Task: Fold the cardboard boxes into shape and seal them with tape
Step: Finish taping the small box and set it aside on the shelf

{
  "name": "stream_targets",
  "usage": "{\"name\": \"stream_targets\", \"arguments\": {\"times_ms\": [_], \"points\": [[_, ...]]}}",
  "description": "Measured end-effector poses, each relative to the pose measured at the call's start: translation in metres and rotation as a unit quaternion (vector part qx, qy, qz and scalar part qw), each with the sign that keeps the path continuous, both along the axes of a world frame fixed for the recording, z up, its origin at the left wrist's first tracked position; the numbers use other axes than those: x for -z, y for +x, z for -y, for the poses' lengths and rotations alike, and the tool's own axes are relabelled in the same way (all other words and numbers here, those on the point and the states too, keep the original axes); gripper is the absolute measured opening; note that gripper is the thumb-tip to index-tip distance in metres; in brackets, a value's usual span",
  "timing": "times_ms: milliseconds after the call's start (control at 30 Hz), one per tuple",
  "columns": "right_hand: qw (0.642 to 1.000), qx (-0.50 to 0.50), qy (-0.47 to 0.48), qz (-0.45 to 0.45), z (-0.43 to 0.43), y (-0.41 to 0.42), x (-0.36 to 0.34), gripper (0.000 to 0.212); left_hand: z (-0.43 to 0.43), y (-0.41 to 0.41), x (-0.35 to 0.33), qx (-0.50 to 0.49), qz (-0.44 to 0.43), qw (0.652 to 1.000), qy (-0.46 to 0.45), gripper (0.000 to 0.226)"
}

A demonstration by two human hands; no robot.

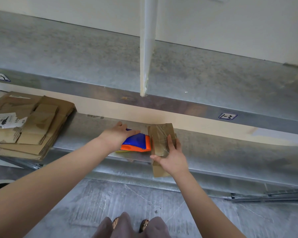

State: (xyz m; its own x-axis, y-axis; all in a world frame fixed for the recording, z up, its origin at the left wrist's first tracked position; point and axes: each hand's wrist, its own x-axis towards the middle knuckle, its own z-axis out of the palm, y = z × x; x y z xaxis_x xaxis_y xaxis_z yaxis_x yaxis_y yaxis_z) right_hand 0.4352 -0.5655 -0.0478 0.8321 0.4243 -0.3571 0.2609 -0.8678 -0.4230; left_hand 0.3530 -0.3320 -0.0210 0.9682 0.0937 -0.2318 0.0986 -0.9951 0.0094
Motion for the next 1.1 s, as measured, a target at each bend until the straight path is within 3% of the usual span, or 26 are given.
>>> {"name": "stream_targets", "arguments": {"times_ms": [100,233,400,667,1100], "points": [[1.000,0.002,0.007,0.004,0.001,0.000,0.002,0.112,0.003,-0.003,0.000,0.012,0.002,1.000,-0.018,0.075],[1.000,0.000,0.004,0.007,0.002,0.001,0.004,0.112,-0.002,-0.023,0.003,-0.013,0.013,0.989,-0.147,0.104],[1.000,-0.001,0.009,0.010,0.002,0.001,0.005,0.112,0.006,-0.029,0.003,-0.021,0.077,0.974,-0.211,0.082],[1.000,0.001,0.024,0.004,0.004,0.000,0.005,0.110,0.005,-0.030,0.003,-0.042,0.056,0.959,-0.274,0.071],[1.000,0.005,0.016,0.002,0.002,-0.001,0.008,0.110,0.005,-0.010,0.008,-0.039,-0.017,0.975,-0.218,0.052]]}}
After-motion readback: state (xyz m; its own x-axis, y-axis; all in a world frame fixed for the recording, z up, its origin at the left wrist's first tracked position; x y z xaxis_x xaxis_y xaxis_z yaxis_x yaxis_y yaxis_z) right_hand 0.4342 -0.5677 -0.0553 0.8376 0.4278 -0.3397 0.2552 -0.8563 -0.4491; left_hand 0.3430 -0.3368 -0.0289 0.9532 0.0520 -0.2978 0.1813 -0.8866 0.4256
